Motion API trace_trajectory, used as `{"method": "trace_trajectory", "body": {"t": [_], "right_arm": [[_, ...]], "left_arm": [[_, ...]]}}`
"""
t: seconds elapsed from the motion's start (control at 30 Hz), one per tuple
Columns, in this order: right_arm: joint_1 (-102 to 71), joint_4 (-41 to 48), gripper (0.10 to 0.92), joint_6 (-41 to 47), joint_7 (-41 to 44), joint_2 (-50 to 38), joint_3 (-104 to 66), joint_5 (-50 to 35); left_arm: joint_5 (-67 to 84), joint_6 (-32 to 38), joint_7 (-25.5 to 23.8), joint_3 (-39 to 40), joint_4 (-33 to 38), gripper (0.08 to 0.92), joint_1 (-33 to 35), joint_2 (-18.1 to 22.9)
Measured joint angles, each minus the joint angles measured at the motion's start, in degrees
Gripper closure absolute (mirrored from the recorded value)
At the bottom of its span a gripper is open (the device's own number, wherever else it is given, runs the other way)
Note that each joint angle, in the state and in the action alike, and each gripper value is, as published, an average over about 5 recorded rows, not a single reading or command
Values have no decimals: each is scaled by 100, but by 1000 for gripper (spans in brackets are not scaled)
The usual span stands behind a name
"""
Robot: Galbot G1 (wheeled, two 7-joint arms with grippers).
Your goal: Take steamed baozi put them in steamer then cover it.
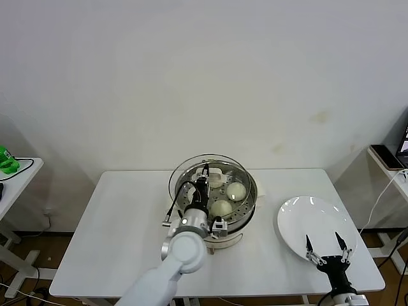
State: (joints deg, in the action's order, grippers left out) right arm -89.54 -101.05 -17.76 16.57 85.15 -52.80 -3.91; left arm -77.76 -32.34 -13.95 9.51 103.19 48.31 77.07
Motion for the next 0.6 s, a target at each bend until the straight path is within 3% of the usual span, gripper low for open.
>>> {"method": "trace_trajectory", "body": {"t": [0.6], "right_arm": [[-19, -23, 203, 9, 6, -6, 34, -40]], "left_arm": [[-194, 88, 26, -11, -238, 869, 82, 263]]}}
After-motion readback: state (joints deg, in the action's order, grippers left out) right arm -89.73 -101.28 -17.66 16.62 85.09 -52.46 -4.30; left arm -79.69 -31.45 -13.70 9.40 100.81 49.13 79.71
